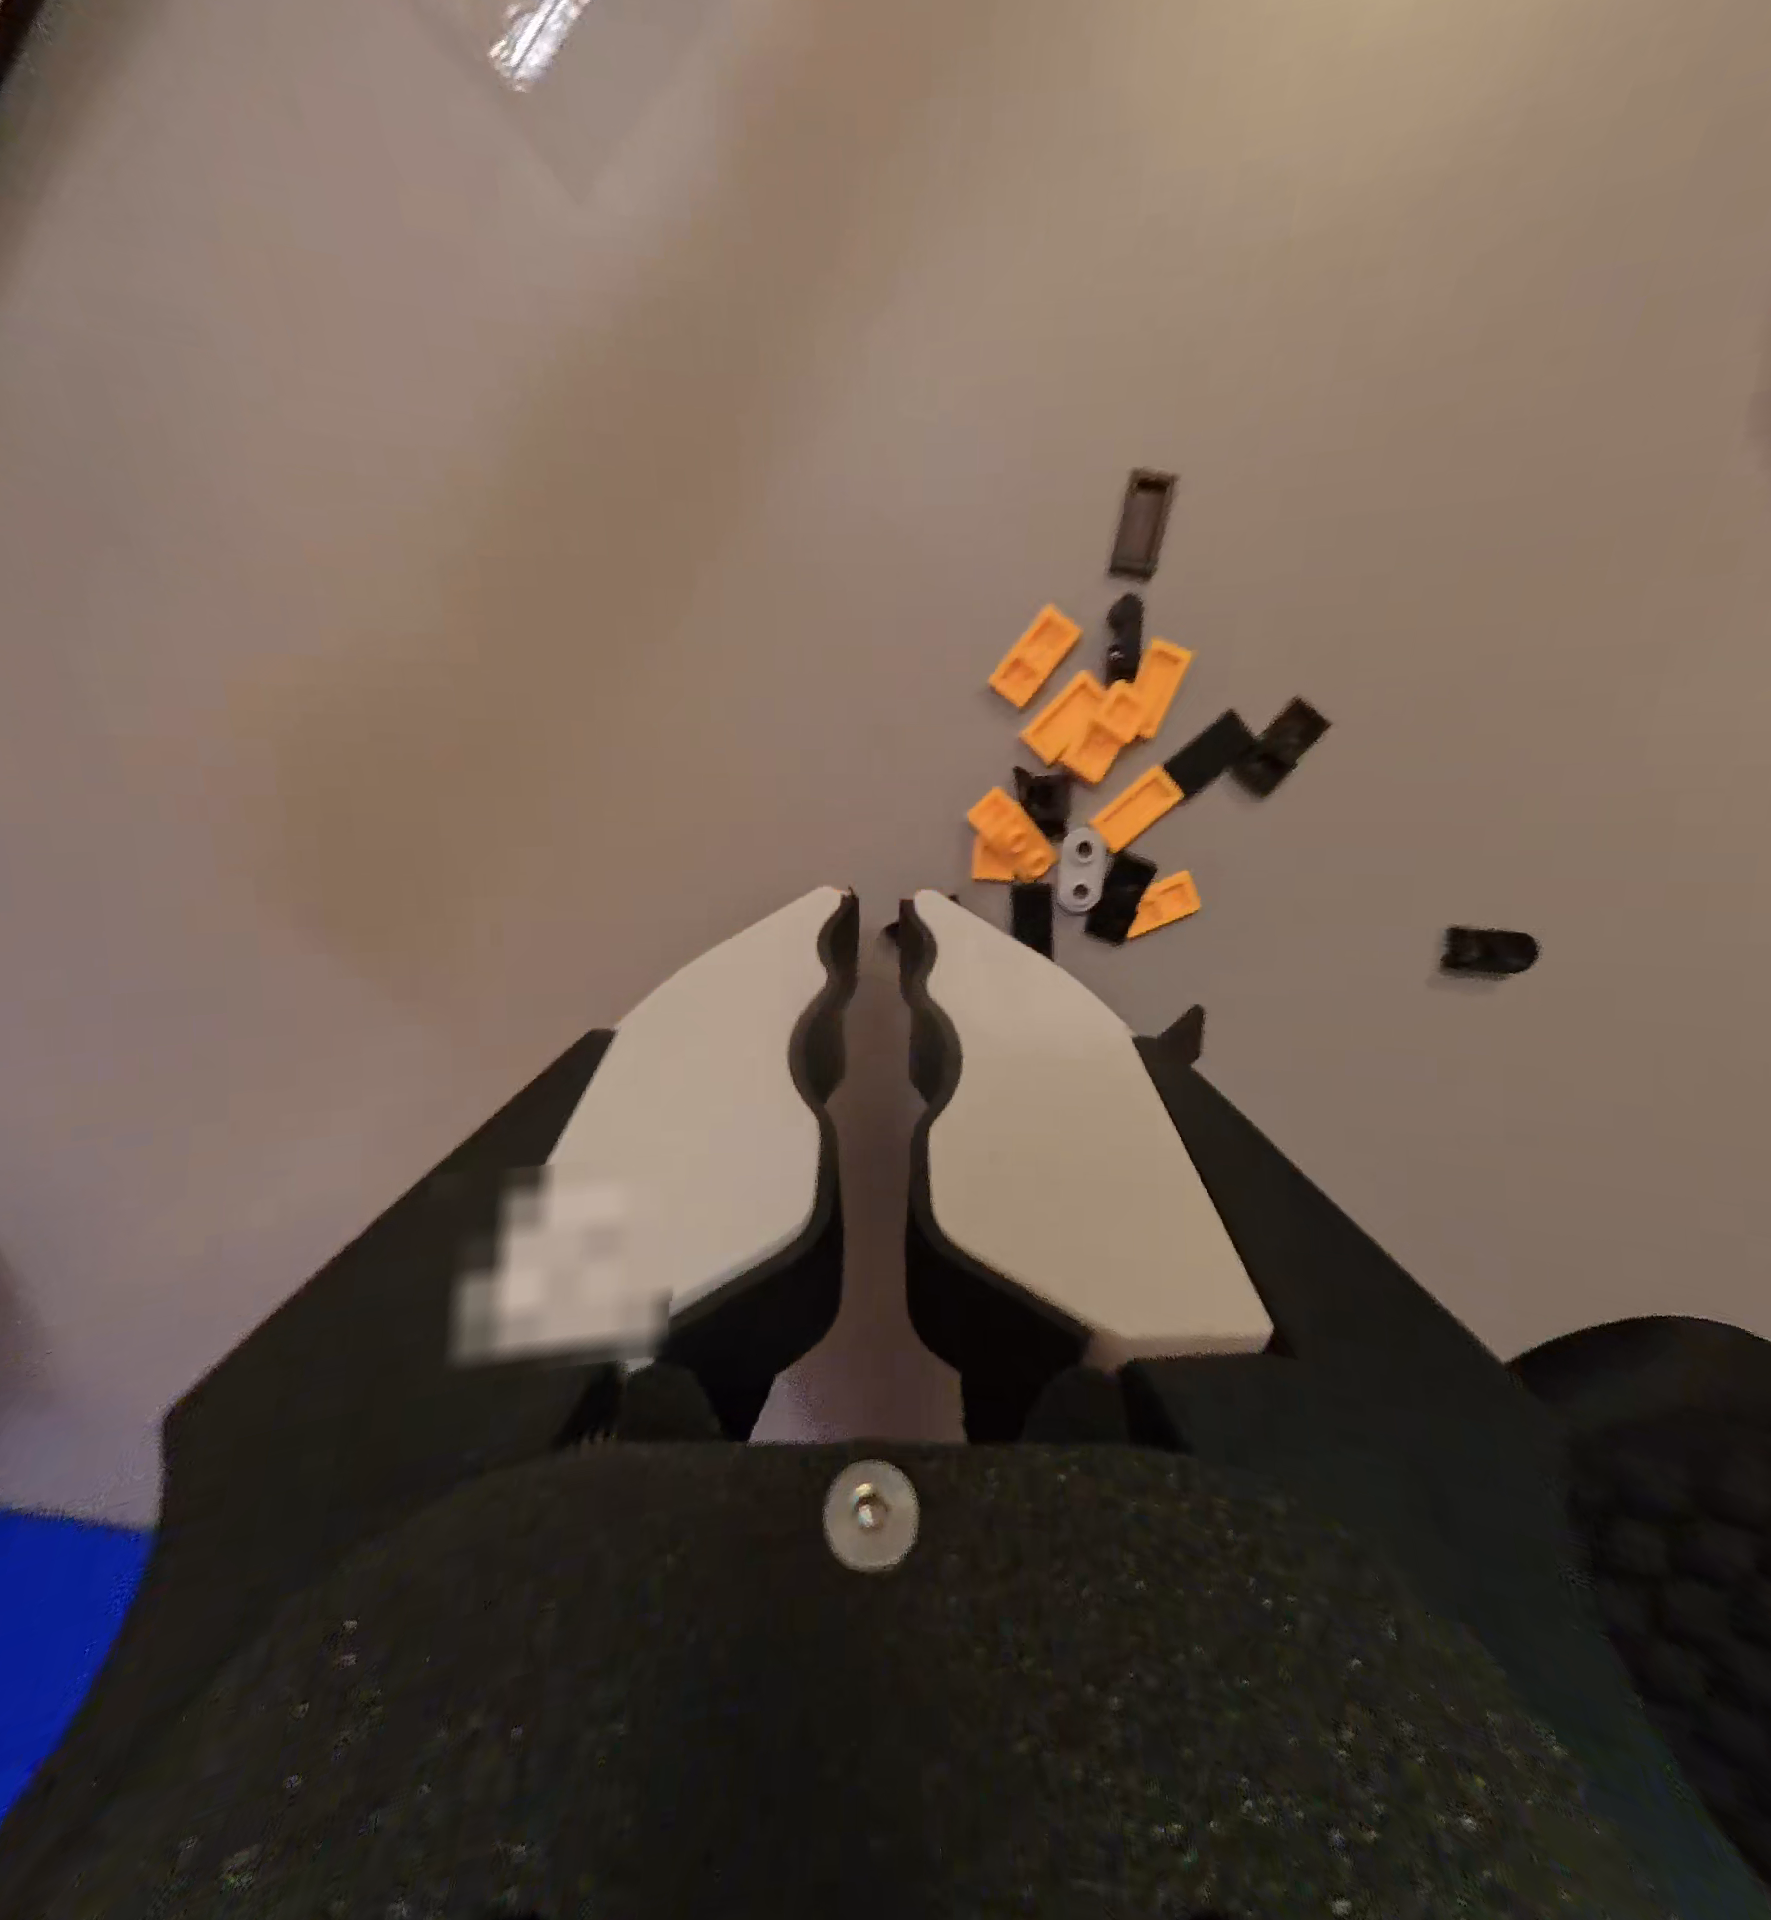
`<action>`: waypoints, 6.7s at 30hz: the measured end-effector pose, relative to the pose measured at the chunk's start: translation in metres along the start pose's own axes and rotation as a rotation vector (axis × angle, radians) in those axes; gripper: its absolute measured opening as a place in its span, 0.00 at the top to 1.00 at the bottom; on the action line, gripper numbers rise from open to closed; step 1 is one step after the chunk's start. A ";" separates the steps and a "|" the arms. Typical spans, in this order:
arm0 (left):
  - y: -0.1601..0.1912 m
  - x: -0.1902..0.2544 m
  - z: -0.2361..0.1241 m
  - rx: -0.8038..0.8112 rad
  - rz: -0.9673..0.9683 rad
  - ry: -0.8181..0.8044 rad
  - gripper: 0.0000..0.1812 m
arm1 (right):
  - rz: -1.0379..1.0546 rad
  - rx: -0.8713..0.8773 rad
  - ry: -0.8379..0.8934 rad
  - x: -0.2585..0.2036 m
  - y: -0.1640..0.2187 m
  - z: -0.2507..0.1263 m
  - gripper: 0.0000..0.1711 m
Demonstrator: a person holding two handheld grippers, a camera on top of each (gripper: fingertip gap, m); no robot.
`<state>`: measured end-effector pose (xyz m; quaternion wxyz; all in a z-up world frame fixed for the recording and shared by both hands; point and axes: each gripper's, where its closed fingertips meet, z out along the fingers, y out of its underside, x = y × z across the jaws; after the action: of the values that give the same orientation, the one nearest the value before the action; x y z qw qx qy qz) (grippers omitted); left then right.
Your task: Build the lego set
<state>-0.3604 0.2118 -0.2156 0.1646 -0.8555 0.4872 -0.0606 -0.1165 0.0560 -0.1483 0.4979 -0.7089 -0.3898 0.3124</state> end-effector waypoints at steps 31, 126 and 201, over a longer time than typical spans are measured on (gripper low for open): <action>-0.013 0.039 0.001 0.068 0.139 0.084 0.86 | 0.001 -0.008 -0.002 0.000 0.002 0.000 0.92; -0.015 0.236 -0.060 0.698 0.373 0.299 0.91 | 0.347 -0.209 -0.425 -0.111 -0.014 0.083 0.98; -0.034 0.271 -0.008 0.022 0.140 1.029 0.99 | -0.781 -0.399 -0.161 -0.082 0.057 0.062 0.95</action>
<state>-0.1950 -0.0052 -0.2117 -0.0837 -0.6786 0.5605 -0.4673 -0.1955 0.0028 -0.2167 0.4000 -0.5642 -0.7185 0.0741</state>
